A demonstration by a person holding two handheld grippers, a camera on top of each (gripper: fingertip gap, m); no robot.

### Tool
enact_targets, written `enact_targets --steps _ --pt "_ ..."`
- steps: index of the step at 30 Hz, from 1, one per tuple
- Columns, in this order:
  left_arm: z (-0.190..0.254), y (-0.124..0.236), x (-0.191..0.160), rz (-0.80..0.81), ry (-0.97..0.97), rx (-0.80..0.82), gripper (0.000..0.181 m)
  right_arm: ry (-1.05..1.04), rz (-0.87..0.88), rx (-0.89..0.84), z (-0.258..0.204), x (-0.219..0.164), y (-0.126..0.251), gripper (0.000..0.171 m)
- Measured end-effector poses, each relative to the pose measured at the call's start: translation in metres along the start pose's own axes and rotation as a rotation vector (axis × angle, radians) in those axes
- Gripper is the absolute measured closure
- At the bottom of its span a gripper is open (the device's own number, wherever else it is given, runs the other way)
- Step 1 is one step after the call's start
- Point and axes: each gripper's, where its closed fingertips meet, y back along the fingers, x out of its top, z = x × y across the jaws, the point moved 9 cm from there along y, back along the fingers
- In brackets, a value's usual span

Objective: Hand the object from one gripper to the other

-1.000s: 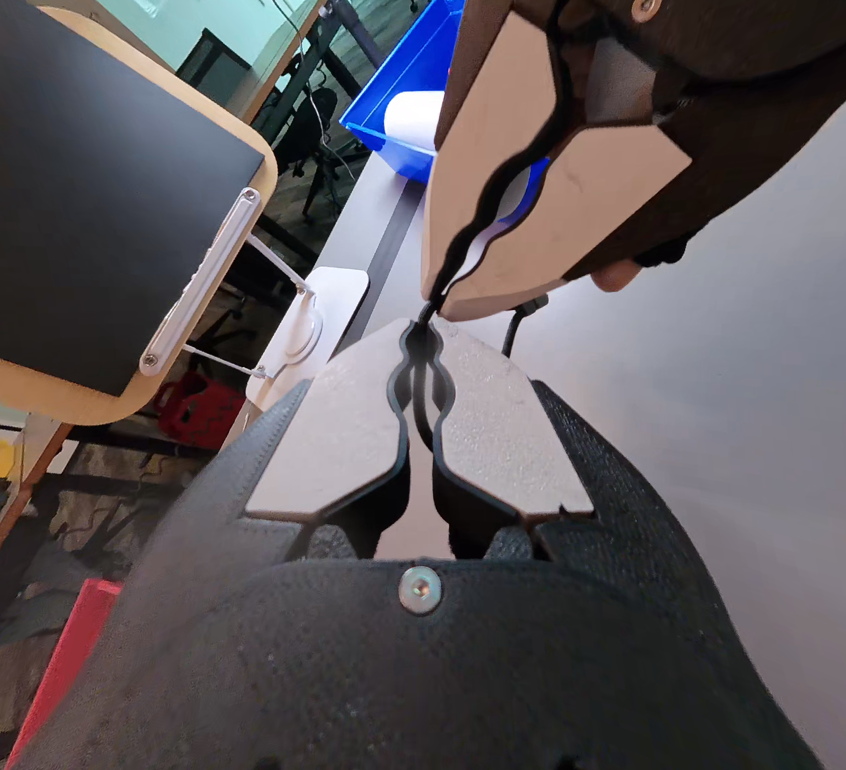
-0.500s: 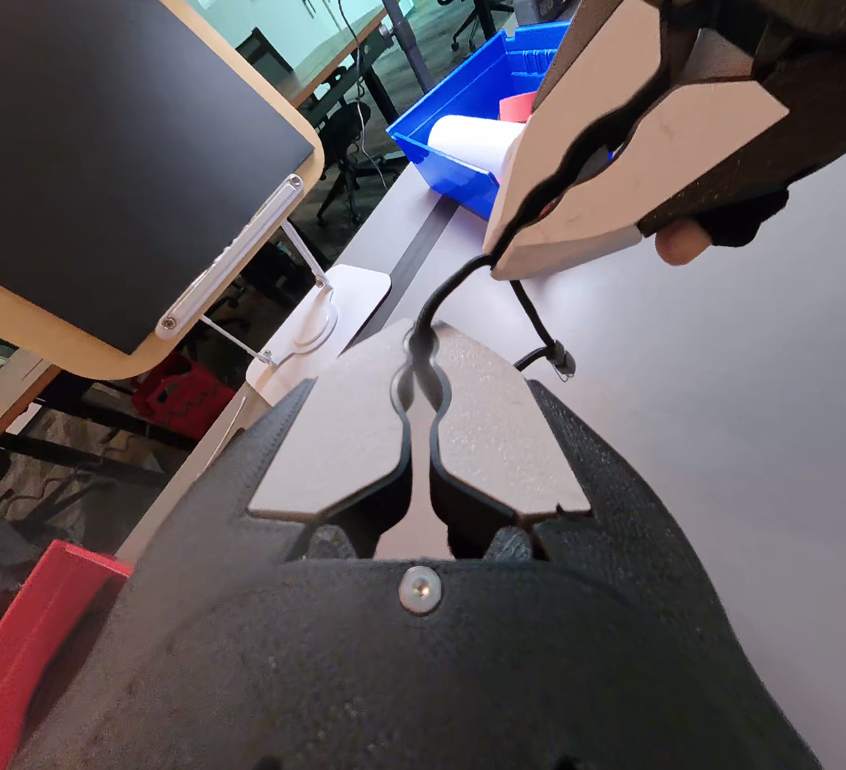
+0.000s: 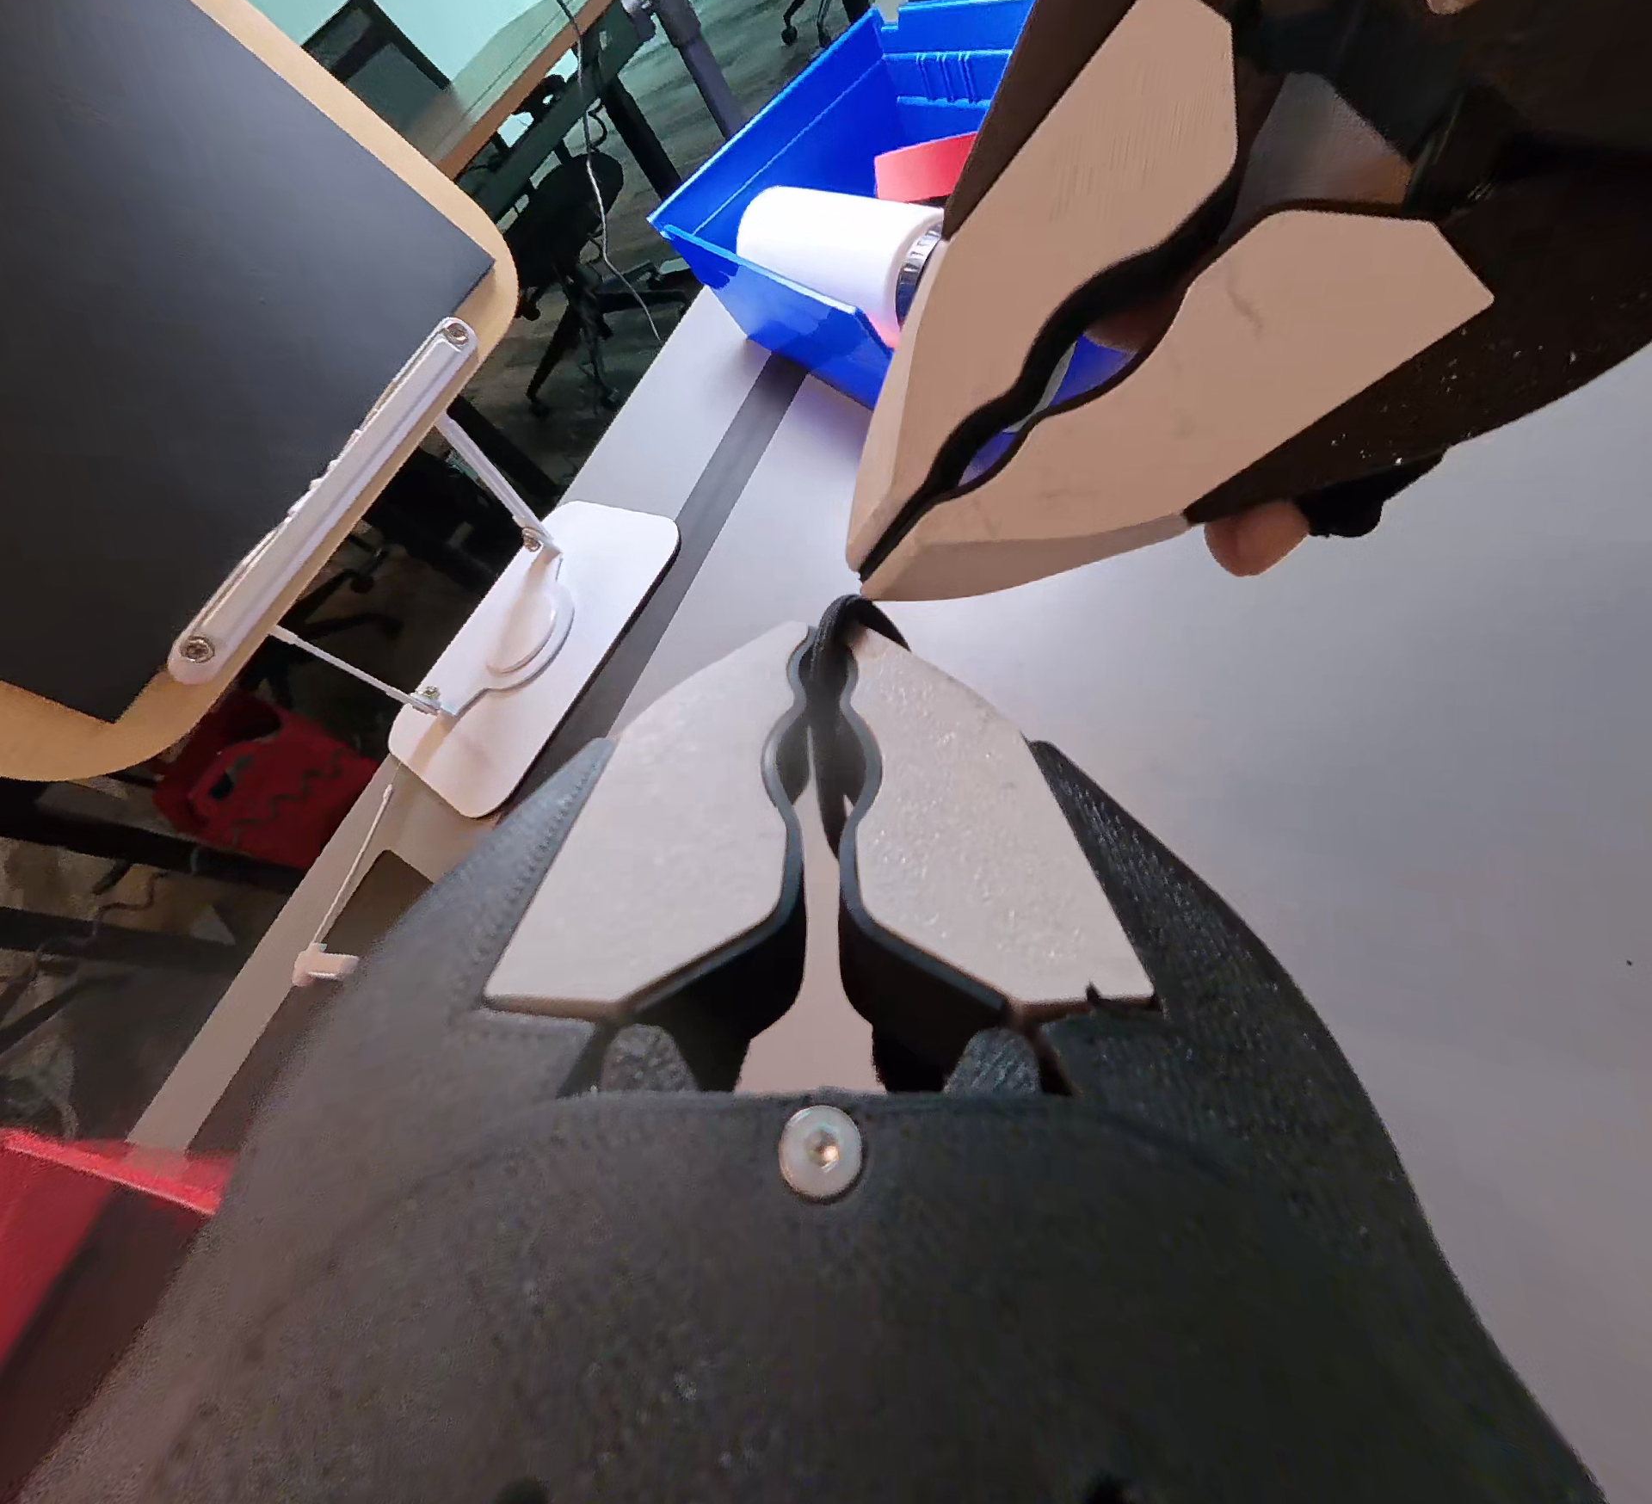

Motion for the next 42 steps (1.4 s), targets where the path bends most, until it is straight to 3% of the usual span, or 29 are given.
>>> enact_targets --steps 3,5,7,8,10,13,16,22,25,30,35,39,42 --pt "-0.003 0.002 0.001 0.008 0.021 -0.002 0.181 -0.068 0.023 0.039 0.004 0.000 0.002 0.171" --pt "-0.004 0.003 0.001 0.007 0.016 0.004 0.181 -0.100 0.010 0.096 0.004 0.000 0.002 0.150" --pt "-0.003 0.003 0.002 0.013 0.022 -0.008 0.181 -0.125 -0.011 0.126 0.001 -0.001 -0.002 0.142" --pt "-0.002 0.003 0.002 0.017 0.024 -0.015 0.181 -0.125 -0.010 0.113 0.000 -0.002 -0.003 0.145" --pt "-0.001 0.003 0.003 0.015 0.014 -0.009 0.181 -0.097 -0.022 0.063 0.000 -0.005 -0.006 0.168" --pt "-0.005 0.005 0.001 0.024 0.042 0.011 0.178 -0.133 0.003 0.036 0.006 -0.003 -0.001 0.168" --pt "-0.011 0.005 0.000 0.069 0.119 0.030 0.161 -0.262 0.014 0.019 0.018 -0.005 0.002 0.169" --pt "-0.018 0.009 0.000 0.131 0.175 0.072 0.178 -0.425 0.042 0.068 0.023 -0.010 0.001 0.169" --pt "-0.016 0.010 0.002 0.090 0.159 0.050 0.178 -0.409 -0.027 0.118 0.018 -0.015 -0.004 0.168" --pt "-0.005 0.004 0.003 -0.019 0.079 0.009 0.178 -0.189 -0.028 0.042 0.008 -0.005 -0.003 0.148" --pt "-0.001 0.001 0.002 -0.029 0.056 0.005 0.178 0.034 -0.018 -0.074 0.001 0.001 -0.001 0.168" --pt "-0.007 0.000 -0.003 0.003 0.141 0.012 0.166 -0.112 0.013 -0.069 0.010 0.000 0.001 0.169" --pt "-0.009 0.000 -0.005 0.039 0.175 0.017 0.177 -0.258 0.043 -0.056 0.023 -0.004 0.005 0.169"
